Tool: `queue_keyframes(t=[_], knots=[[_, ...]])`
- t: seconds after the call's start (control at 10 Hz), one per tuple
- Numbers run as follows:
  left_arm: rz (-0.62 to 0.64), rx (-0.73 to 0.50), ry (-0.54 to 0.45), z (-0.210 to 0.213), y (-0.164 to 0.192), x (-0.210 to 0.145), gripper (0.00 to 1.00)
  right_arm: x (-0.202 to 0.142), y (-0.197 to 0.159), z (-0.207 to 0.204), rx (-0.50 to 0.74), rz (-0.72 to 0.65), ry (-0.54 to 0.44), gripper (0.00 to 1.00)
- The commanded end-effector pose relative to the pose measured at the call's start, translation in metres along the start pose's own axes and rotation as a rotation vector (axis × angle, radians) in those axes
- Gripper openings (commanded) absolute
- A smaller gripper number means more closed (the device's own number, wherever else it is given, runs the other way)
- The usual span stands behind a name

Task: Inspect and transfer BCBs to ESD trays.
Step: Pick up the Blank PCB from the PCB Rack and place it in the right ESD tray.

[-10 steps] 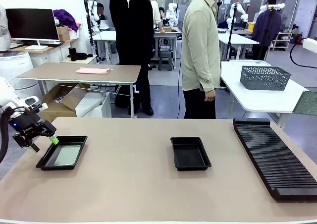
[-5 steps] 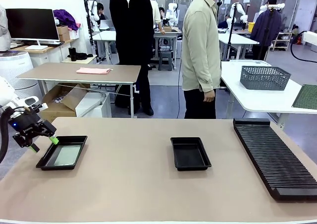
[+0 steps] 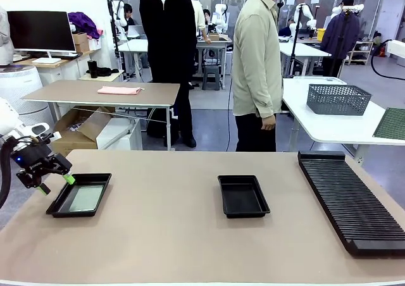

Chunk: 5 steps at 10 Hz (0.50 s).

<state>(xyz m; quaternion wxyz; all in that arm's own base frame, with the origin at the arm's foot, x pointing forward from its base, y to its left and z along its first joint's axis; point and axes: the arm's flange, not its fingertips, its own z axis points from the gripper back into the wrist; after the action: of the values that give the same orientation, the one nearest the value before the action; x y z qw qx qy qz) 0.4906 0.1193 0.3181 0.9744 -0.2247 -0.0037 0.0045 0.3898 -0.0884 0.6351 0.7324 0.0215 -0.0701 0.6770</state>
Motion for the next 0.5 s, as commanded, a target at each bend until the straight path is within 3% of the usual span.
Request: queue_keyframes(t=[0.0,0.3,0.4], knots=[[-0.004,0.000,-0.005,0.001,0.001,0.000,1.00,0.000,0.001,-0.002,0.000,0.007,0.001,0.00],[-0.004,0.000,-0.005,0.001,0.001,0.000,1.00,0.000,0.000,0.000,0.000,0.000,0.000,0.02],[-0.004,0.000,-0.005,0.001,0.001,0.000,1.00,-0.004,-0.011,-0.006,0.012,-0.065,-0.058,0.02]])
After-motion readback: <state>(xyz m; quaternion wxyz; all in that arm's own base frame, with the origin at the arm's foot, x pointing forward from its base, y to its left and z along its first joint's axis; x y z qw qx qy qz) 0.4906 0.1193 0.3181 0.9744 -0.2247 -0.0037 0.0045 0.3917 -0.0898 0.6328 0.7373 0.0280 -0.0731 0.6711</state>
